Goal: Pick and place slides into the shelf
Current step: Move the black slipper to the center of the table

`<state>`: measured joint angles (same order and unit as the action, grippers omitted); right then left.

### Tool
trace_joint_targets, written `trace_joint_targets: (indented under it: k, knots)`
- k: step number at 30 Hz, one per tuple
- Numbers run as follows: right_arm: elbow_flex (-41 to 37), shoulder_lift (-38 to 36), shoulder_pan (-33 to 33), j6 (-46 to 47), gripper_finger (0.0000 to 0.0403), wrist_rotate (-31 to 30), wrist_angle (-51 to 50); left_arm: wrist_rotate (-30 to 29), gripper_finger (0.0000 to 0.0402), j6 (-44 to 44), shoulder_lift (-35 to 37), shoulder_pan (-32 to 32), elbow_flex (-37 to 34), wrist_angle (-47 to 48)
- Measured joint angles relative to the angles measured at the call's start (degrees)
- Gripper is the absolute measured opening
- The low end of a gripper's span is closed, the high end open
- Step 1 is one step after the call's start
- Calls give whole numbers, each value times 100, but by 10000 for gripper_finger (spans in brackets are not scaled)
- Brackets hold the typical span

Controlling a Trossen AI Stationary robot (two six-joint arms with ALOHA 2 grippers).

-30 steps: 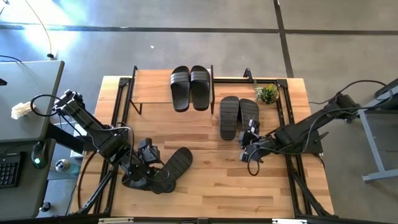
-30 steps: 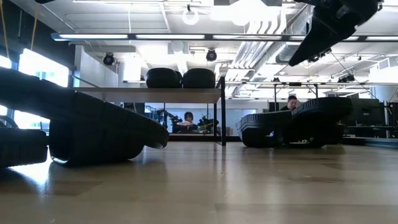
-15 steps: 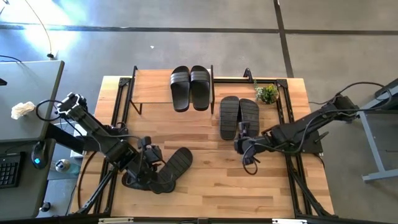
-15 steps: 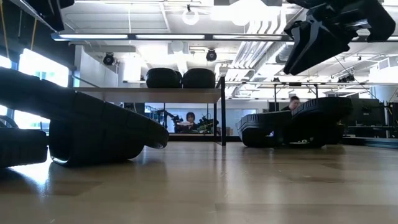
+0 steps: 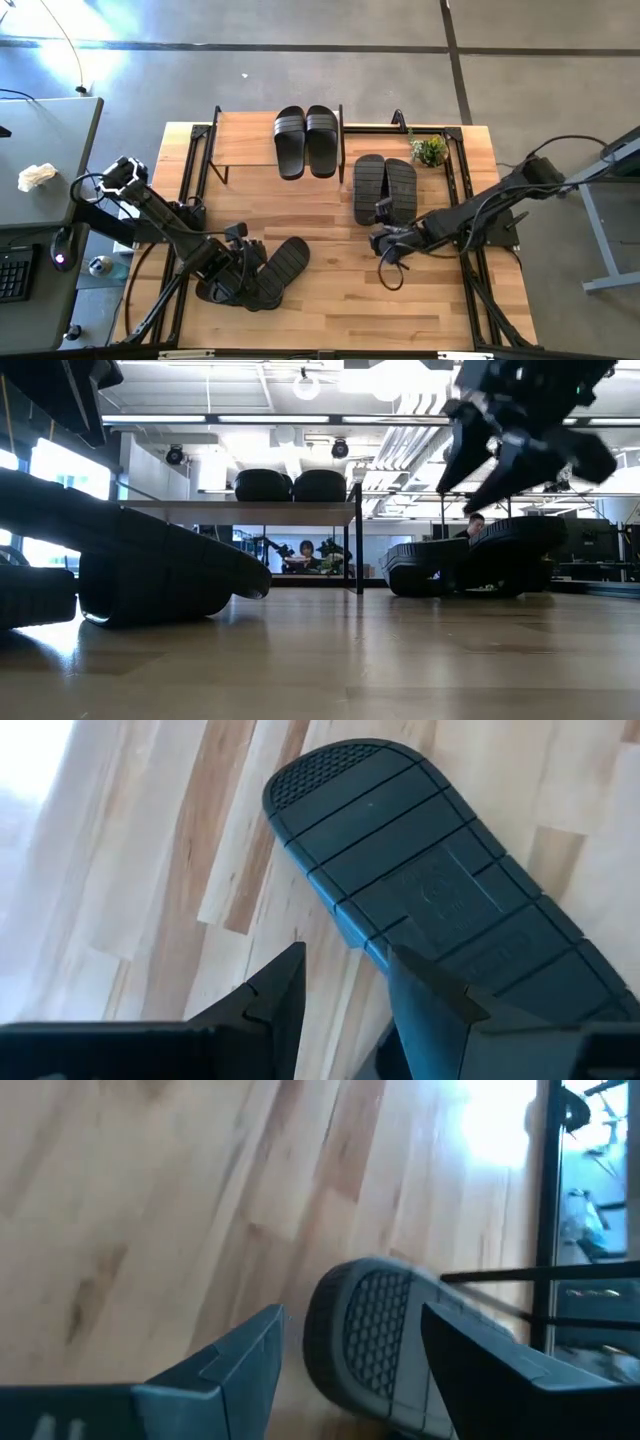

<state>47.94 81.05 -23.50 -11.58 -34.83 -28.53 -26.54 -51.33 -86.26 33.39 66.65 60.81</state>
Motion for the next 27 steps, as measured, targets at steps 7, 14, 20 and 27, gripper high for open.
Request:
trace_joint_targets:
  k: [7, 14, 20, 27]
  knots:
    - [0, 547, -231, 520, 227, -723, 7, -41, 127, -15, -21, 2, -2, 158]
    - [0, 882, -224, 534, 227, -902, 57, -203, 127, -11, -21, 0, -2, 248]
    - [0, 1161, -109, 714, 227, -1086, 57, -247, 127, -9, -20, 0, -2, 260]
    - [0, 1344, 77, 774, 227, -1318, 94, -392, 127, 2, -19, 0, -2, 259]
